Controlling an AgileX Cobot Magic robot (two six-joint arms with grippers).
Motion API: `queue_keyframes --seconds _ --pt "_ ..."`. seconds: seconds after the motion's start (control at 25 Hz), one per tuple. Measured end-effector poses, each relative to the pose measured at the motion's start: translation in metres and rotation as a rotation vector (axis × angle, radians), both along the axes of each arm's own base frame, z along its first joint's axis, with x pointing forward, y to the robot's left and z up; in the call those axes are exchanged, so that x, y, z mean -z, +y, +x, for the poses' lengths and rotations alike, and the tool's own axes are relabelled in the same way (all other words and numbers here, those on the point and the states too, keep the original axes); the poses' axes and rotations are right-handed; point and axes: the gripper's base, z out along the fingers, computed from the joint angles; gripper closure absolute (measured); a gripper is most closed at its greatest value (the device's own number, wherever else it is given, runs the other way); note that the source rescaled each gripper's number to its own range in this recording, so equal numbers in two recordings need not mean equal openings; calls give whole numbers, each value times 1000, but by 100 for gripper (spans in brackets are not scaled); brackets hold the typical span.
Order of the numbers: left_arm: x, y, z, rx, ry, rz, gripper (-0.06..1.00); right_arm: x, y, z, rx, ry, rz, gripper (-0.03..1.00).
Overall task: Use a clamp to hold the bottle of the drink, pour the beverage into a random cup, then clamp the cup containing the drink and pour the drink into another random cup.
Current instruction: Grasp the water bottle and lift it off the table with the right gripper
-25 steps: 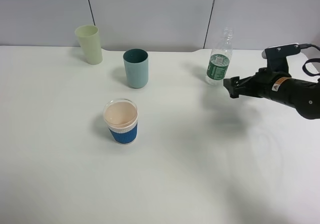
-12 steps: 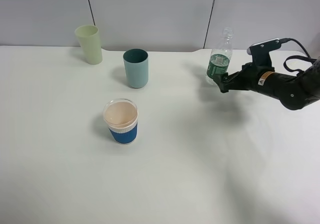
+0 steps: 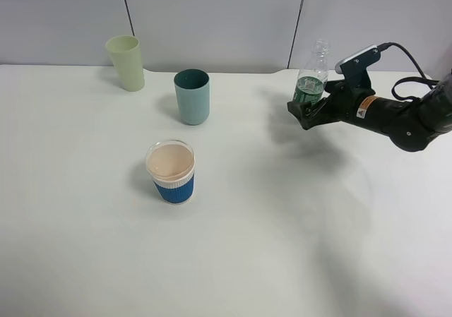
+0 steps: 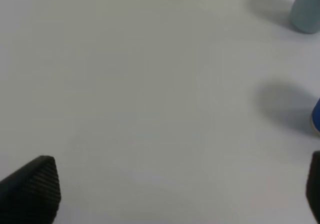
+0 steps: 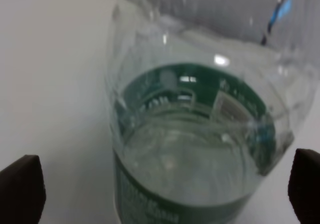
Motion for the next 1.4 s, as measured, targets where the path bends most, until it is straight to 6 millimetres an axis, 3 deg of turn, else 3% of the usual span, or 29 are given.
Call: queue_keyframes --seconds 0.2,0.56,0.92,1.0,1.04,1.08,1.16,1.2,1.4 --pt "0 0 0 0 0 0 -6 -3 2 9 -15 -42 10 -3" --pt "0 0 0 0 0 0 -6 14 7 26 -80 -60 -1 -3" --pt "0 0 0 0 0 0 -6 12 9 27 -112 -78 4 -3" --pt "0 0 0 0 0 0 -6 12 10 27 -113 -78 3 6" --pt "0 0 0 0 0 0 -6 12 10 27 -113 -78 3 18" --pt "0 0 0 0 0 0 -6 12 10 27 -114 -81 5 37" --pt "0 0 0 0 0 0 -6 11 10 26 -118 -86 12 85" --pt "0 0 0 0 0 0 -6 11 11 26 -121 -84 22 97" --pt "0 0 0 0 0 0 -6 9 13 26 -128 -84 92 95"
